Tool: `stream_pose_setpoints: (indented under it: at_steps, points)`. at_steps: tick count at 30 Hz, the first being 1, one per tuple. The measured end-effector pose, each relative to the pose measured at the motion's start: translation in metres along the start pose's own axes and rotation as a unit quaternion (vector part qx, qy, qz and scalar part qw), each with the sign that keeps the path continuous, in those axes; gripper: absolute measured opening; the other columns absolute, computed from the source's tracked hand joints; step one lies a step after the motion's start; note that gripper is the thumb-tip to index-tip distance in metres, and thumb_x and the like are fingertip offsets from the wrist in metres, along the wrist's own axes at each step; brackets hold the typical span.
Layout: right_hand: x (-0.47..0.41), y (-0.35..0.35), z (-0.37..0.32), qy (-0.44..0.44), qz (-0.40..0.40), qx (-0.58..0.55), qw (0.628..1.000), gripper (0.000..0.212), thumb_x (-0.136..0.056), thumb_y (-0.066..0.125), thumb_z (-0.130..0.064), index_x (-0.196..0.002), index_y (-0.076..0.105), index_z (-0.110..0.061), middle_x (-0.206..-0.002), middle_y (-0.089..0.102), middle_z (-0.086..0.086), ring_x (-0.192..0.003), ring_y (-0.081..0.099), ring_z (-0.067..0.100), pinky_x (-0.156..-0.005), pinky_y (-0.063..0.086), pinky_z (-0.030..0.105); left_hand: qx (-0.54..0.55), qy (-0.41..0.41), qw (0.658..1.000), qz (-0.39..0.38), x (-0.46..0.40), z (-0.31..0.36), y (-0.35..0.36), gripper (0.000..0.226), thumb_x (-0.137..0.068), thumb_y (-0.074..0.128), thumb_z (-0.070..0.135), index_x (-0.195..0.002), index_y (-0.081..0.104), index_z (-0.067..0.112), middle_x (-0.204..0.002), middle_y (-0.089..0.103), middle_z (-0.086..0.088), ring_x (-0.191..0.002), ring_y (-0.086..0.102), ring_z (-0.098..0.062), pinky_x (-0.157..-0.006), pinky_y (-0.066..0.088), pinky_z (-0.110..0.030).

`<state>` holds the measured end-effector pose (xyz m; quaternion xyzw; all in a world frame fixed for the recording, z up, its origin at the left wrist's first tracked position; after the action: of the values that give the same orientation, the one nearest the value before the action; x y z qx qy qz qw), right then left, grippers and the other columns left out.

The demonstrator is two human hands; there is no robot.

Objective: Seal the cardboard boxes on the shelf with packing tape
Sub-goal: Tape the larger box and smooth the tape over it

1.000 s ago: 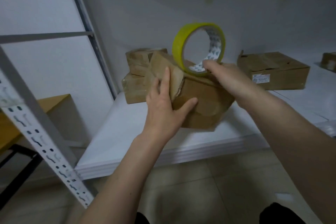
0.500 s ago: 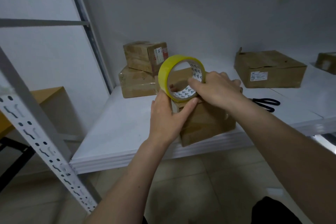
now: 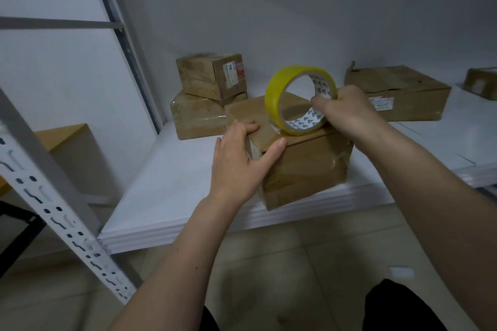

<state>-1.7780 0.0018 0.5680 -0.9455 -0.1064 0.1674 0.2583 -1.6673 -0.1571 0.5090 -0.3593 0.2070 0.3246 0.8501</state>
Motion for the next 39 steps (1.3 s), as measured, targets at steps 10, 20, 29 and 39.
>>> stream_pose_setpoints:
  at_steps: [10, 20, 29, 39]
  points:
    - [0.002, 0.001, -0.001, -0.025, 0.006, 0.032, 0.999, 0.032, -0.094, 0.054, -0.030, -0.096, 0.066, -0.001, -0.096, 0.067, 0.016, -0.093, 0.062, 0.034, -0.080, 0.050, 0.043, -0.073, 0.054, 0.994, -0.058, 0.002, 0.010, 0.001, 0.078, -0.088, 0.044, 0.063, -0.154, 0.027, 0.024, -0.145, 0.049, 0.004, -0.132, 0.044, -0.011, -0.106, 0.037, -0.027]
    - [-0.003, -0.017, 0.006, -0.027, 0.047, 0.013, 0.998, 0.021, -0.092, 0.057, -0.024, -0.091, 0.064, -0.004, -0.096, 0.066, 0.018, -0.092, 0.062, 0.034, -0.072, 0.045, 0.036, -0.106, 0.073, 0.990, -0.061, 0.004, 0.006, 0.002, 0.076, -0.095, 0.036, 0.063, -0.157, 0.018, 0.023, -0.144, 0.045, 0.003, -0.132, 0.039, -0.011, -0.104, 0.029, -0.020]
    - [-0.004, -0.022, 0.005, -0.011, 0.025, -0.014, 1.000, 0.030, -0.093, 0.057, -0.023, -0.100, 0.065, 0.005, -0.104, 0.066, 0.025, -0.094, 0.063, 0.036, -0.074, 0.047, 0.038, -0.112, 0.101, 0.987, -0.063, 0.004, 0.003, 0.002, 0.064, -0.092, 0.026, 0.063, -0.152, 0.029, 0.039, -0.132, 0.050, 0.001, -0.124, 0.041, -0.011, -0.098, 0.031, -0.019]
    - [-0.012, -0.033, 0.022, 0.022, 0.050, -0.093, 0.994, 0.022, -0.090, 0.060, -0.018, -0.090, 0.066, 0.003, -0.101, 0.067, 0.028, -0.093, 0.065, 0.041, -0.082, 0.051, 0.062, -0.100, 0.121, 0.985, -0.069, 0.005, 0.008, -0.001, 0.056, -0.096, 0.030, 0.056, -0.147, 0.039, 0.036, -0.137, 0.051, 0.003, -0.126, 0.040, -0.007, -0.104, 0.028, -0.018]
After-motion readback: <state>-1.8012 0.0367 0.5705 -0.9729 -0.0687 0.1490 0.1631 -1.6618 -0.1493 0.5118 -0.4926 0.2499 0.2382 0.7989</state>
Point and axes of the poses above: each hand's wrist, its own x-axis away from the middle knuckle, its own y-axis out of the palm, z = x × y, the point moved 4 cm from there along -x, towards the middle knuckle
